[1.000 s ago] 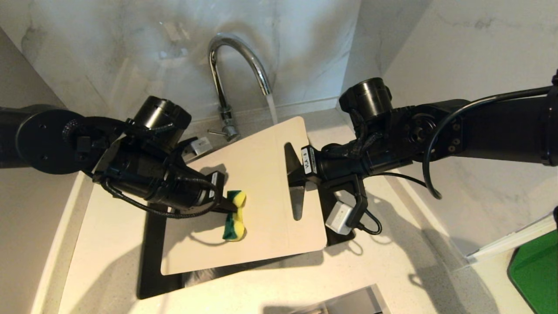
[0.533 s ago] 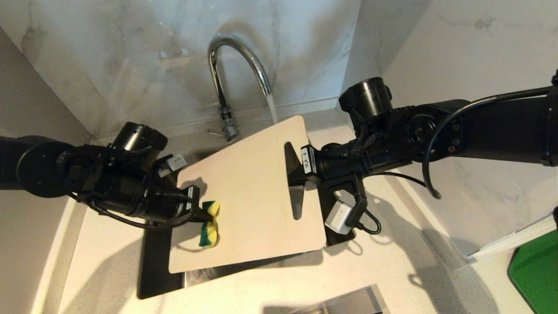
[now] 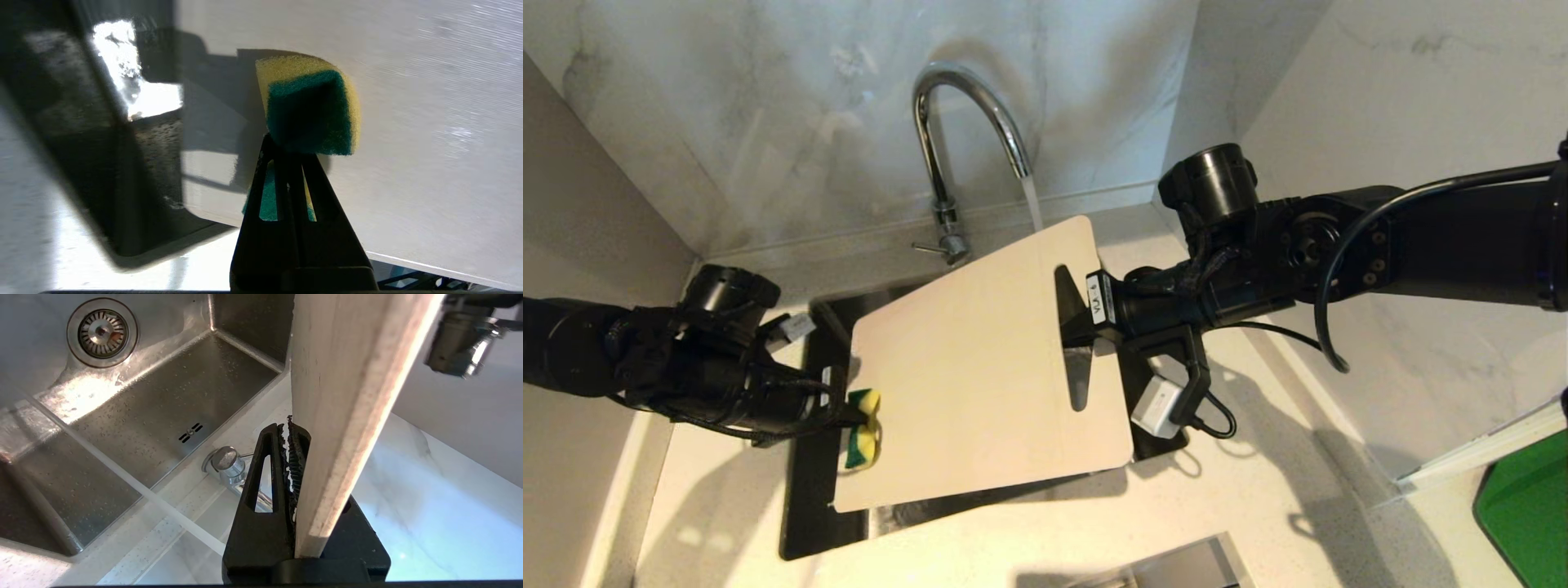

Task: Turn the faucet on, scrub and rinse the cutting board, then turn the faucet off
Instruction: Scrub the cutting board underwater

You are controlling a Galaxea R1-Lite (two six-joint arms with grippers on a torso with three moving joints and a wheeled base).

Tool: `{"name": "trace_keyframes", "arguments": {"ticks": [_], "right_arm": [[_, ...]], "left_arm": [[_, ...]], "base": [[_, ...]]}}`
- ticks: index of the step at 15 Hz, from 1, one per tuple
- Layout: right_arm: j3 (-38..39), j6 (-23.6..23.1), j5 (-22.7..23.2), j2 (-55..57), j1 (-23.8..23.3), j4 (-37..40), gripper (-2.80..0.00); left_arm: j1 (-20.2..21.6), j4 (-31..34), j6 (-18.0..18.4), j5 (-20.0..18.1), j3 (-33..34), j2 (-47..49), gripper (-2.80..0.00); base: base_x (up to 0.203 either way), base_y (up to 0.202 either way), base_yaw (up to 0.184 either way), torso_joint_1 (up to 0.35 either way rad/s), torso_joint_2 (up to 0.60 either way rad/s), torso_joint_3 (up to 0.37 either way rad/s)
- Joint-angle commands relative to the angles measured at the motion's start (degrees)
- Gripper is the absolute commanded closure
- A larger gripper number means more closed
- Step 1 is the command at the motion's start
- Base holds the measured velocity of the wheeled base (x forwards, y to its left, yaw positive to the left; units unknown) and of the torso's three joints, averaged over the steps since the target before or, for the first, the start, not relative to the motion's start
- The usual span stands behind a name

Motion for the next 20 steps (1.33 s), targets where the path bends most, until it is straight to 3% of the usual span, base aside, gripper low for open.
{"name": "trace_keyframes", "arguments": {"ticks": [1, 6, 8, 12, 13, 16, 18, 20], "right_arm": [[0.0, -0.9, 0.2, -0.2, 0.0, 0.1, 0.00], [0.7, -0.9, 0.2, -0.7, 0.0, 0.1, 0.00], [0.8, -0.9, 0.2, -0.7, 0.0, 0.0, 0.00], [0.8, -0.9, 0.2, -0.6, 0.0, -0.6, 0.00], [0.8, -0.9, 0.2, -0.6, 0.0, -0.7, 0.00], [0.6, -0.9, 0.2, -0.5, 0.0, -2.1, 0.00], [0.6, -0.8, 0.2, -0.5, 0.0, -3.8, 0.00], [0.4, -0.5, 0.2, -0.5, 0.0, -4.0, 0.00]], "left_arm": [[3.6, 0.0, 1.5, -0.8, 1.9, 0.4, 0.00], [6.6, -2.8, 2.3, -1.0, 4.1, -0.5, 0.00], [6.4, -2.8, 2.0, -3.2, 3.3, -2.0, 0.00], [1.9, 2.9, -1.7, -4.6, -4.6, -6.9, 0.00], [-0.6, 6.3, -3.1, -4.6, -8.2, -7.8, 0.00], [-14.3, 14.3, -8.1, -3.7, -15.5, -10.2, 0.00], [-23.4, 15.9, -10.5, 0.2, -16.6, -10.6, 0.00], [-28.9, 16.5, -12.4, 5.5, -17.0, -10.3, 0.00]], "base": [[0.000, 0.000, 0.000, 0.000, 0.00, 0.000], [0.000, 0.000, 0.000, 0.000, 0.00, 0.000], [0.000, 0.000, 0.000, 0.000, 0.00, 0.000], [0.000, 0.000, 0.000, 0.000, 0.00, 0.000], [0.000, 0.000, 0.000, 0.000, 0.00, 0.000], [0.000, 0.000, 0.000, 0.000, 0.00, 0.000], [0.000, 0.000, 0.000, 0.000, 0.00, 0.000], [0.000, 0.000, 0.000, 0.000, 0.00, 0.000]]}}
